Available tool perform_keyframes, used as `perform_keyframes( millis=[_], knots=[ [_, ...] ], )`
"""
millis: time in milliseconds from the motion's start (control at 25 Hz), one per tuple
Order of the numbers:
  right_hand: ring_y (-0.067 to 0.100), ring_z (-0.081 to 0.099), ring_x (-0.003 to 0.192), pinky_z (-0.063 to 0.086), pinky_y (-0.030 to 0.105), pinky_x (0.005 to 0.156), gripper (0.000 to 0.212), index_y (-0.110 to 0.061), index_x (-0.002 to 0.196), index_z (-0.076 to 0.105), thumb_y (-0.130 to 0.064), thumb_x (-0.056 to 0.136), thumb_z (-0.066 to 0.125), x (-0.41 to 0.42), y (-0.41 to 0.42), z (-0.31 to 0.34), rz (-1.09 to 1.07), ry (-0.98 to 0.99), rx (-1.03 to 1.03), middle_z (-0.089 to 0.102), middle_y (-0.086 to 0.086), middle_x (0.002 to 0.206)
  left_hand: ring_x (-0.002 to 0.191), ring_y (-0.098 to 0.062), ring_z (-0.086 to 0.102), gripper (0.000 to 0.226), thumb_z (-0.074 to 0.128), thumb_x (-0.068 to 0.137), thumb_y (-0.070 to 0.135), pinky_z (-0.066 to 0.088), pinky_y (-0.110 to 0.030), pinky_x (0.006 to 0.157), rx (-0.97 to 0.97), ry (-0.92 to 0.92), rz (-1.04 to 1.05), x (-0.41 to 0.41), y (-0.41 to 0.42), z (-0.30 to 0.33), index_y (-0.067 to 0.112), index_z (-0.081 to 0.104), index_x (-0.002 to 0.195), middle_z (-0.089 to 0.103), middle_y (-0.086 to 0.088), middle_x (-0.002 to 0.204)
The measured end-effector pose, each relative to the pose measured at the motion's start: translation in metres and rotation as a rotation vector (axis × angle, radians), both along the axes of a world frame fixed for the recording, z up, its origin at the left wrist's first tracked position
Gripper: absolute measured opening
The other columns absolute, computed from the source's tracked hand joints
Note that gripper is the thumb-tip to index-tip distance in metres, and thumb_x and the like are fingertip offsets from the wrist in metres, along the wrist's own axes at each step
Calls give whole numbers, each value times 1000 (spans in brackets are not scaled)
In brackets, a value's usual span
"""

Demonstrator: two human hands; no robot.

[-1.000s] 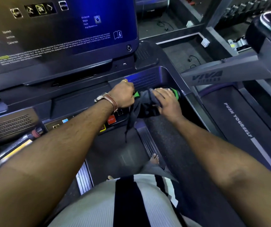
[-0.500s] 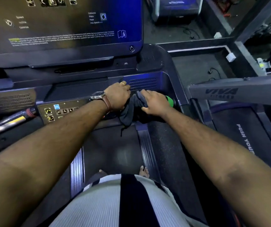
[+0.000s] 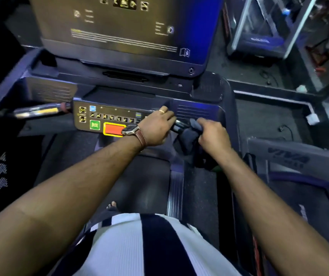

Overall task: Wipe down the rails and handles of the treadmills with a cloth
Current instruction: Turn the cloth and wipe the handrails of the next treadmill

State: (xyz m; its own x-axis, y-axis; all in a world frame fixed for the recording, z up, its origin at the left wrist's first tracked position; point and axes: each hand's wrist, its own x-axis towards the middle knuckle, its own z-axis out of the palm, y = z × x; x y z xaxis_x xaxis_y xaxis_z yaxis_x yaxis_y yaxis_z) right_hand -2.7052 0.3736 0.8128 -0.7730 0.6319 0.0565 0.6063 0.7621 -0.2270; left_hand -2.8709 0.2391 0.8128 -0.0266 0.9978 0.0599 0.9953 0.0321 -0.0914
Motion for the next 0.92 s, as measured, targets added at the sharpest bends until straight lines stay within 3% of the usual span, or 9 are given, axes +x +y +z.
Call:
perform_keyframes(
  millis=[160, 280, 520, 680, 760, 880, 920],
  knots=[
    [36, 60, 94, 52, 41, 74, 34, -21, 98, 57, -6, 67, 58, -53, -34, 53, 216, 192, -135, 68, 9, 99, 107, -31, 46, 50, 47, 82, 32, 40, -40, 97, 153, -57, 157, -19, -52, 15, 3, 49, 123, 52, -14, 124],
    [31, 62, 97, 53, 42, 79, 46, -27, 109, 57, -13, 66, 64, -98, -75, 74, 356, 265, -200, 69, 3, 102, 109, -32, 47, 56, 48, 81, 34, 39, -42, 99, 200, -45, 339, -50, -116, 26, 2, 47, 126, 51, -15, 129],
    [32, 61, 99, 52, 43, 81, 42, -23, 110, 58, -22, 69, 68, -206, -176, 77, 597, 318, -264, 65, 5, 106, 111, -35, 48, 53, 54, 83, 31, 37, -43, 101, 172, -61, 672, -120, -243, 17, 2, 50, 126, 53, -16, 127],
    [33, 57, 100, 51, 41, 81, 49, -20, 114, 55, -18, 68, 72, -277, -231, 54, 622, 364, -292, 53, 7, 112, 106, -36, 47, 46, 57, 71, 25, 41, -44, 94, 71, -91, 800, -156, -285, 4, 3, 54, 112, 55, -18, 118],
    [34, 52, 107, 49, 43, 88, 57, -17, 117, 53, -16, 65, 75, -306, -252, 38, 587, 365, -226, 47, 10, 119, 107, -36, 46, 50, 57, 69, 25, 43, -45, 90, 28, -113, 822, -178, -302, -2, 3, 52, 114, 53, -17, 119],
    [36, 40, 118, 39, 48, 97, 80, -19, 128, 44, -21, 58, 83, -334, -269, 7, 422, 258, 123, 34, 15, 137, 107, -35, 47, 56, 60, 68, 26, 44, -45, 89, -12, -129, 817, -213, -322, -13, 3, 50, 118, 52, -16, 123],
    [37, 40, 118, 37, 49, 97, 78, -18, 127, 45, -21, 59, 82, -338, -273, -3, 398, 252, 197, 35, 17, 136, 107, -35, 47, 55, 60, 69, 26, 45, -45, 88, -20, -139, 816, -224, -328, -16, 4, 50, 118, 52, -16, 123]
  ],
)
